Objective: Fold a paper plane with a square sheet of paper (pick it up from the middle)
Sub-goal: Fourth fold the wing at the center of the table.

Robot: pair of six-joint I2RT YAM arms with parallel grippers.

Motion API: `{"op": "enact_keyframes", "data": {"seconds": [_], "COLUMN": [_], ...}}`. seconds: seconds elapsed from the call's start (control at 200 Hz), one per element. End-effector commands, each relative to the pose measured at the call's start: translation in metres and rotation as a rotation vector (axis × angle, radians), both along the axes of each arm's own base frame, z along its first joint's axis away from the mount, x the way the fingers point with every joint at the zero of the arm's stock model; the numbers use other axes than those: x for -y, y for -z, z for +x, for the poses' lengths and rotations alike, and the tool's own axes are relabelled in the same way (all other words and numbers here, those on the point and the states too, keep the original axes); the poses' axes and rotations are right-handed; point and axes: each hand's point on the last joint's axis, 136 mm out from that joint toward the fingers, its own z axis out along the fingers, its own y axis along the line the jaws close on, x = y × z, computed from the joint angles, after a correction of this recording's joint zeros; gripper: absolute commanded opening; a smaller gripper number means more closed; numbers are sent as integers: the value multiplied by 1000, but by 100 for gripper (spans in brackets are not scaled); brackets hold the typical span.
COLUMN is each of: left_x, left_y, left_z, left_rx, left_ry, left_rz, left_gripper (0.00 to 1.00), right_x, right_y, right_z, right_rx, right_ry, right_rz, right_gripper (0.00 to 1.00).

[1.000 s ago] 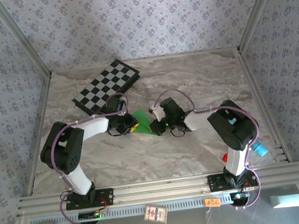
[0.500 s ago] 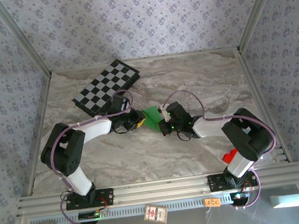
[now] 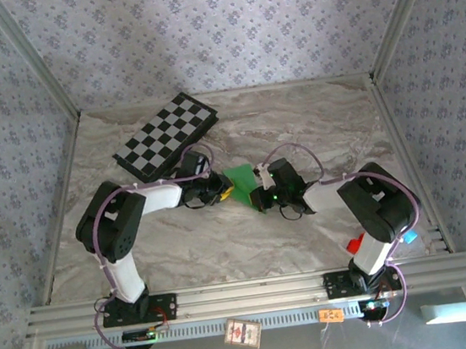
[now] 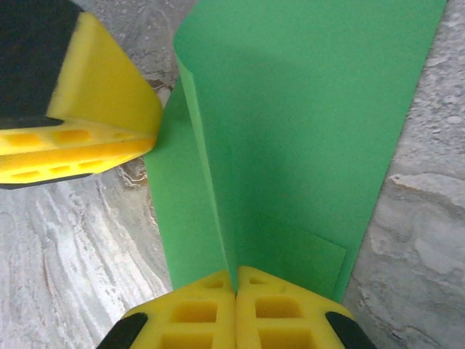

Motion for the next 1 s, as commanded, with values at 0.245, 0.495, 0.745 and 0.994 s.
{"op": "enact_keyframes", "data": {"seconds": [0.245, 0.495, 0.745, 0.994], "left_x": [7, -4, -10, -12], "left_y": [-5, 14, 22, 26], "left_z": [-1, -15, -23, -27], "left_rx": [3, -50, -75, -103], "left_ry": [13, -3, -11, -8], "left_rz": [-23, 28, 64, 85], "left_gripper": [19, 17, 18, 19], "right_x": [-14, -10, -2, -2], "right_y": [-5, 0, 6, 5], "right_z": [-12, -10, -7, -6], "right_rx": [-21, -47, -56, -56], "right_ry": [-120, -95, -67, -66], "right_rz": [130, 135, 71, 51], "right_gripper": [8, 8, 20, 20]}}
